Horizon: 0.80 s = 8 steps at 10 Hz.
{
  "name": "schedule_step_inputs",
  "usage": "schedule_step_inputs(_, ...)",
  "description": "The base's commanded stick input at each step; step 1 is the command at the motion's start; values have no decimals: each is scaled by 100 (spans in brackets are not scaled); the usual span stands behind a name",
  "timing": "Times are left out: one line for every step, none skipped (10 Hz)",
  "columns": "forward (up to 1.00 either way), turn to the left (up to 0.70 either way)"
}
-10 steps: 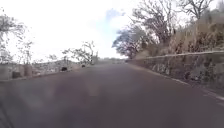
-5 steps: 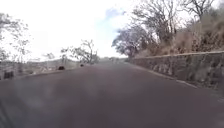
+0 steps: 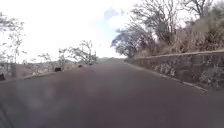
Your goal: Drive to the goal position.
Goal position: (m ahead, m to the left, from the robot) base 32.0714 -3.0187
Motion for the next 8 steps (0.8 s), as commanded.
schedule_step_inputs(70, 0)
schedule_step_inputs(70, 0)
schedule_step_inputs(70, 0)
schedule_step_inputs(70, 0)
schedule_step_inputs(70, 0)
schedule_step_inputs(70, 0)
schedule_step_inputs(70, 0)
schedule_step_inputs(70, 0)
